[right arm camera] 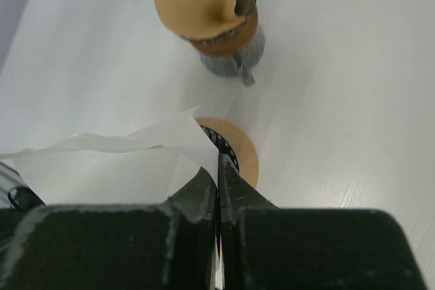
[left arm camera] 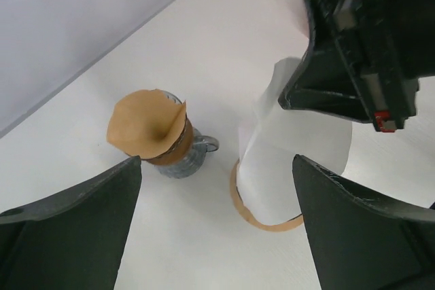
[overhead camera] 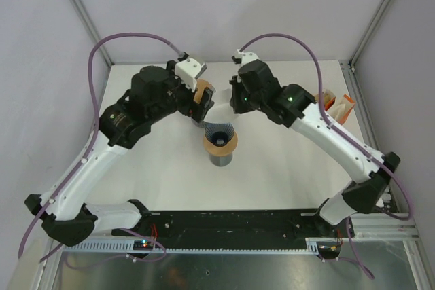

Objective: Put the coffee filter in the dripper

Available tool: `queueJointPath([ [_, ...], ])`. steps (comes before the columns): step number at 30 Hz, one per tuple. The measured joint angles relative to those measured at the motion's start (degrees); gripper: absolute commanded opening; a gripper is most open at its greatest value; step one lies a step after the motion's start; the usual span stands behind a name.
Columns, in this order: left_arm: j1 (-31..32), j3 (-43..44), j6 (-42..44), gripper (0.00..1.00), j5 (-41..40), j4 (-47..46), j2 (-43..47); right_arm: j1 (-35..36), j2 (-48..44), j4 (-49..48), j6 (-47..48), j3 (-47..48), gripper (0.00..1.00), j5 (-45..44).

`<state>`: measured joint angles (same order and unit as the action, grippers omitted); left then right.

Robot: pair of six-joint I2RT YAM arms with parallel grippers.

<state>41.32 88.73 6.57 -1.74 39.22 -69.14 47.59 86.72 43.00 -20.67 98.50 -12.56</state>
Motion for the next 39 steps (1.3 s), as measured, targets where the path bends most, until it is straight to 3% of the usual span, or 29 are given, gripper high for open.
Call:
queueJointPath([
  [7, -3.1, -0.3, 0.0, 0.97, 2.8, 2.3, 1.4, -0.2, 8.3, 10.0, -0.3, 4.5, 0.0, 5.6],
  [13, -7.8, -3.3, -0.3, 0.87, 7.2, 2.6, 1.2, -0.2, 12.1, 14.7, -0.2, 7.2, 0.0, 6.2],
  [17, -10.3, -5.9, -0.6, 0.8, 9.7, 2.4, 0.6, -0.2, 13.6, 15.9, 0.0, 8.2, 0.0, 6.5],
  [30, -11.1, -13.5, -1.6, 0.75, 16.3, 0.1, -1.8, 0.3, 19.4, 18.8, 1.3, 11.5, 0.01, 4.9],
  [35, -11.1, -14.5, -1.7, 0.75, 16.6, -1.2, -2.2, 0.9, 20.2, 19.5, 1.7, 12.7, 0.11, 4.3],
  [39, -11.5, -14.6, -1.7, 0.75, 16.5, -1.5, -2.2, 1.2, 20.7, 19.5, 2.3, 13.5, 0.29, 4.0],
])
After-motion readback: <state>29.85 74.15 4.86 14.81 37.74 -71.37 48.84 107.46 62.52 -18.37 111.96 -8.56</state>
